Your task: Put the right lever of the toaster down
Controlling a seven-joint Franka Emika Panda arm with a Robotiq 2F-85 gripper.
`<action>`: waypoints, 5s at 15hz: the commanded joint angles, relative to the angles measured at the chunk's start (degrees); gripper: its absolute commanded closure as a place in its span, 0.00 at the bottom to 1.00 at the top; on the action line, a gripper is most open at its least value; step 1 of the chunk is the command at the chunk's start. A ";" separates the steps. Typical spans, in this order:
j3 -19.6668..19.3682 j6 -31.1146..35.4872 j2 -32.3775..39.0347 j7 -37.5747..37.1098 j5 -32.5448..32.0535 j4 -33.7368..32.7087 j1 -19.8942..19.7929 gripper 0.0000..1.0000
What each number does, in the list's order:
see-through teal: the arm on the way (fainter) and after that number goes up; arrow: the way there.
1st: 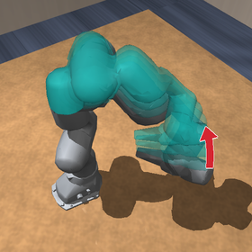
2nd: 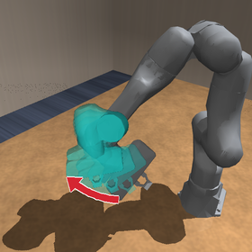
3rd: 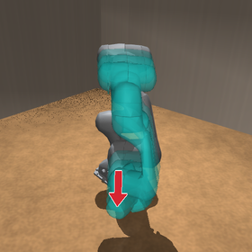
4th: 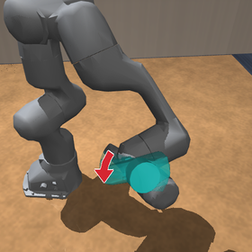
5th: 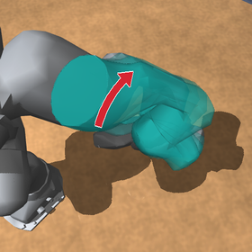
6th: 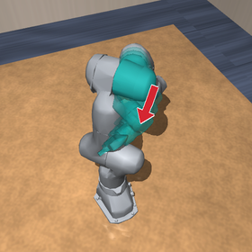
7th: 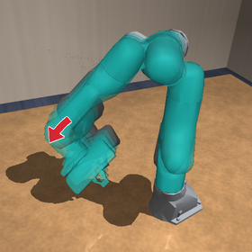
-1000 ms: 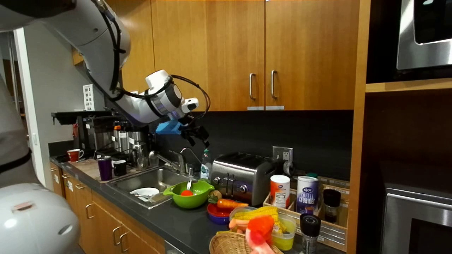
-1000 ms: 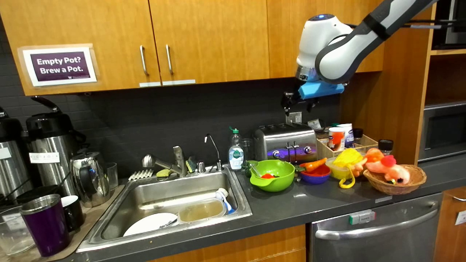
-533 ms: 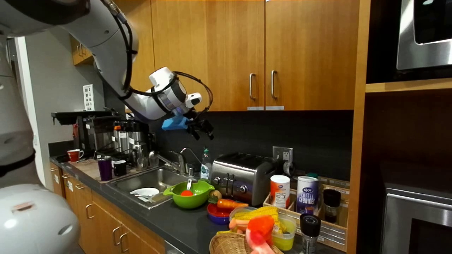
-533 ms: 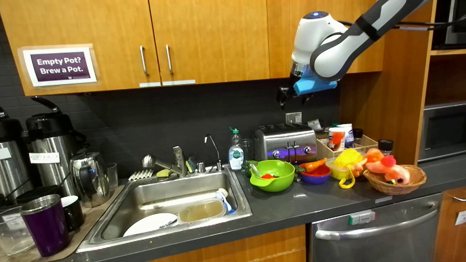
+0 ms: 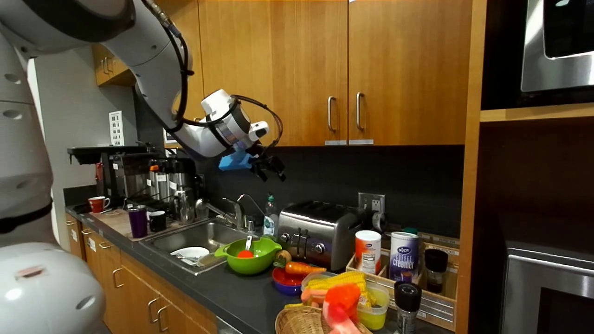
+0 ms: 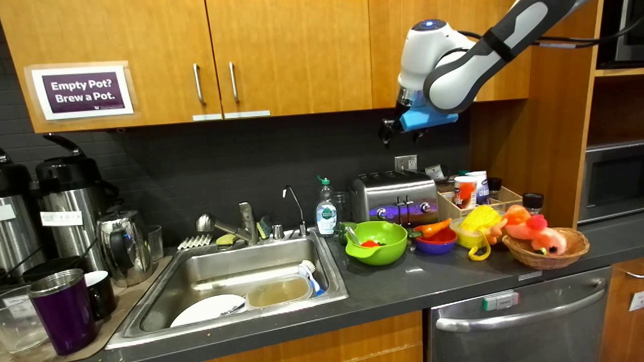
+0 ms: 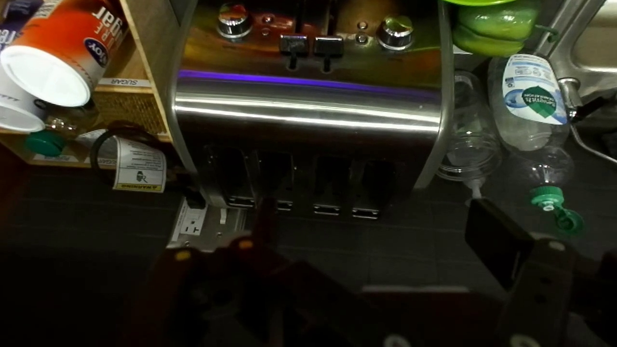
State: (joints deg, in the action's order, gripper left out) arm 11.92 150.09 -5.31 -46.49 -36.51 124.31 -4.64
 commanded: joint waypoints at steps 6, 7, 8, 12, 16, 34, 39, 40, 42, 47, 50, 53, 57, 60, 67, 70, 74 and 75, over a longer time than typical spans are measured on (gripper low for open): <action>-2.03 -0.16 0.02 0.01 -0.07 -0.10 2.05 0.00; -2.37 -0.08 0.41 0.67 0.50 -0.31 2.20 0.00; -3.04 0.86 0.80 0.94 0.53 -0.20 2.25 0.00; -4.18 6.26 2.13 0.54 0.69 1.22 0.45 0.00; -5.50 11.47 2.92 -0.02 0.64 3.13 -0.67 0.00; -13.24 29.71 -2.72 4.74 0.44 19.46 -3.02 0.00; -13.22 29.73 -3.28 4.94 0.44 19.75 -3.01 0.00; -13.21 29.73 -3.28 4.95 0.44 19.75 -3.01 0.00; -13.21 29.73 -3.29 4.97 0.44 19.75 -3.01 0.00; -13.21 29.73 -3.29 5.00 0.44 19.76 -3.01 0.00; -13.12 29.89 -2.89 4.60 0.17 19.37 -3.43 0.00; -12.78 31.04 -1.76 3.15 -0.58 18.96 -4.38 0.00; -12.64 34.29 0.12 1.87 -0.38 18.87 -4.75 0.00; -12.81 39.80 3.14 2.30 0.01 18.28 -4.66 0.00; -13.02 45.81 9.51 7.36 5.97 17.40 -3.04 0.00; -12.92 46.42 10.98 7.44 5.71 16.99 -3.04 0.00; -13.14 46.66 12.11 7.93 5.78 15.47 -3.13 0.00; -13.20 46.34 11.98 7.91 5.90 15.10 -3.11 0.00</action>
State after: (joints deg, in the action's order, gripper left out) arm -1.07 195.65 5.77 -39.23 -30.69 141.14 -7.82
